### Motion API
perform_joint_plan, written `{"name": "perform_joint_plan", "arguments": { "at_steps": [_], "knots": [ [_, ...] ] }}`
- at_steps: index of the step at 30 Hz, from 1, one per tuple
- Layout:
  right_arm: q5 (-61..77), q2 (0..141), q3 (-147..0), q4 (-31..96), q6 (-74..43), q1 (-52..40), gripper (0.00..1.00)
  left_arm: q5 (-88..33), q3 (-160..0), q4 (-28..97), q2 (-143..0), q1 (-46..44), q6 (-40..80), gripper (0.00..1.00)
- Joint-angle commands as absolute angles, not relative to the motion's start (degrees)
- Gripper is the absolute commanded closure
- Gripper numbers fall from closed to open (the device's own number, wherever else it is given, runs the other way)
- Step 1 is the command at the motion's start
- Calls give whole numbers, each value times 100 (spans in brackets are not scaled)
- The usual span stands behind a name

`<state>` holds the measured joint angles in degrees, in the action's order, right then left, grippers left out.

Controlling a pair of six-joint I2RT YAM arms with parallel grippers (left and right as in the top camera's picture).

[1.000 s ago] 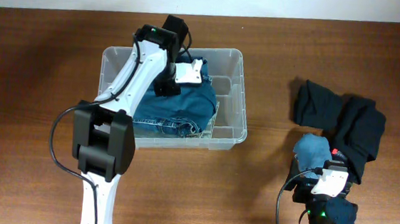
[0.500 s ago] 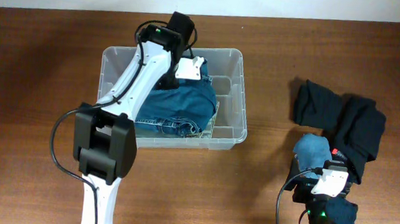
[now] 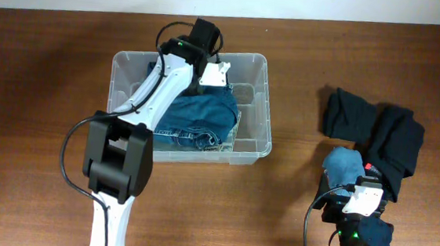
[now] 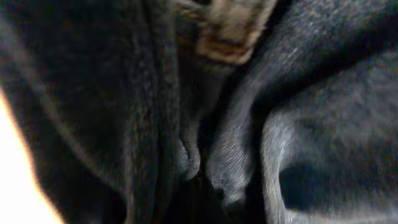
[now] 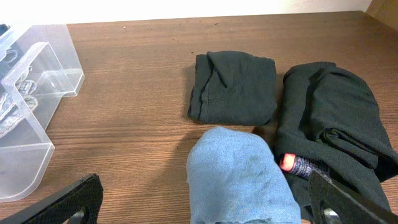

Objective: Pack container
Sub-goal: 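Push the dark-blue jeans further into the box with the left gripper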

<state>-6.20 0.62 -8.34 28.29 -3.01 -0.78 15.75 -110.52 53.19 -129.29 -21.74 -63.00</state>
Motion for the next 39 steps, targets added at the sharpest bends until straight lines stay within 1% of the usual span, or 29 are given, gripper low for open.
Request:
{"name": "perform_joint_plan", "arguments": {
  "at_steps": [1, 5, 9, 12, 13, 16, 18, 19, 20, 22, 24, 26, 28, 30, 32, 34, 39],
  "knots": [
    [-670, 21, -792, 2842, -322, -36, 2, 1538, -10728, 5336, -13415, -2126, -6370, 100],
    [-670, 21, -792, 2845, -322, -36, 2, 1573, -10722, 5251, -13406, -2145, -6217, 100],
    [-670, 21, -792, 2845, -322, -36, 2, 2156, -10956, 5253, -13172, -2202, -5603, 100],
    [-670, 21, -792, 2845, -322, -36, 2, 2340, -11196, 5284, -12763, -2202, -5194, 99],
    [-670, 21, -792, 2845, -322, -36, 2, 2335, -11284, 5301, -12593, -2202, -5037, 95],
    [-670, 21, -792, 2842, -322, -36, 2, 2272, -11485, 5304, -12070, -2202, -4473, 65],
    [-670, 21, -792, 2842, -322, -36, 2, 1970, -11544, 5363, -11666, -2202, -4112, 50],
    [-670, 21, -792, 2845, -322, -36, 1, 1737, -11544, 5437, -11463, -2202, -3942, 47],
    [-670, 21, -792, 2845, -322, -36, 2, 1273, -11544, 5636, -11155, -2202, -3704, 46],
    [-670, 21, -792, 2842, -322, -36, 2, 416, -11544, 6005, -10761, -2196, -3393, 48],
    [-670, 21, -792, 2842, -322, -36, 2, -631, -11544, 6366, -10473, -2196, -3258, 61],
    [-670, 21, -792, 2845, -322, -36, 2, -1629, -11544, 6746, -10346, -2198, -3256, 70],
    [-670, 21, -792, 2842, -322, -36, 2, -2001, -11513, 7078, -10363, -2202, -3256, 82],
    [-670, 21, -792, 2845, -322, -36, 2, -1968, -11334, 7306, -10451, -2202, -3293, 99],
    [-670, 21, -792, 2845, -322, -36, 2, -1962, -11041, 7328, -10554, -2202, -3494, 99],
    [-670, 21, -792, 2842, -322, -36, 2, -2001, -10571, 7266, -10735, -2217, -4191, 99],
    [-670, 21, -792, 2845, -322, -36, 2, -2016, -9671, 7002, -11166, -2340, -5009, 99]
  ]
}}
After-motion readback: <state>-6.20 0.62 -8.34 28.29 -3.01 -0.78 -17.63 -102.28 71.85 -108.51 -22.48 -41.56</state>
